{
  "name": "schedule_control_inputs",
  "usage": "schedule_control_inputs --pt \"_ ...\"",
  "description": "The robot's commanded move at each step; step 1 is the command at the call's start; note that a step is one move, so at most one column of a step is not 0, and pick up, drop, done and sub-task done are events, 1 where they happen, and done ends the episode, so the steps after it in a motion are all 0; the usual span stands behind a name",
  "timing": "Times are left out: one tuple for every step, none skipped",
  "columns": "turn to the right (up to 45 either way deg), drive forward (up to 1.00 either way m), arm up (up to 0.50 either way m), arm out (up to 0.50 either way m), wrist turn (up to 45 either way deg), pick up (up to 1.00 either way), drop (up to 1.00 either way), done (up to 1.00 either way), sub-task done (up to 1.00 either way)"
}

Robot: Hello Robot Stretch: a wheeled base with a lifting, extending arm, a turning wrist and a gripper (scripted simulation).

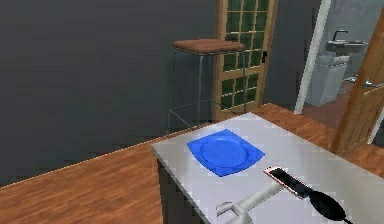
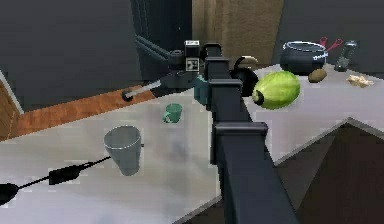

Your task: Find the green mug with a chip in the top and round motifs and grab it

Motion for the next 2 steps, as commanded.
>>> schedule_control_inputs --pt "0.0 0.0 0.0 0.0 24.0 0.0 0.0 0.0 0.0" --pt "0.0 0.0 -0.12 0.0 0.0 0.0 0.0 0.0 0.0"
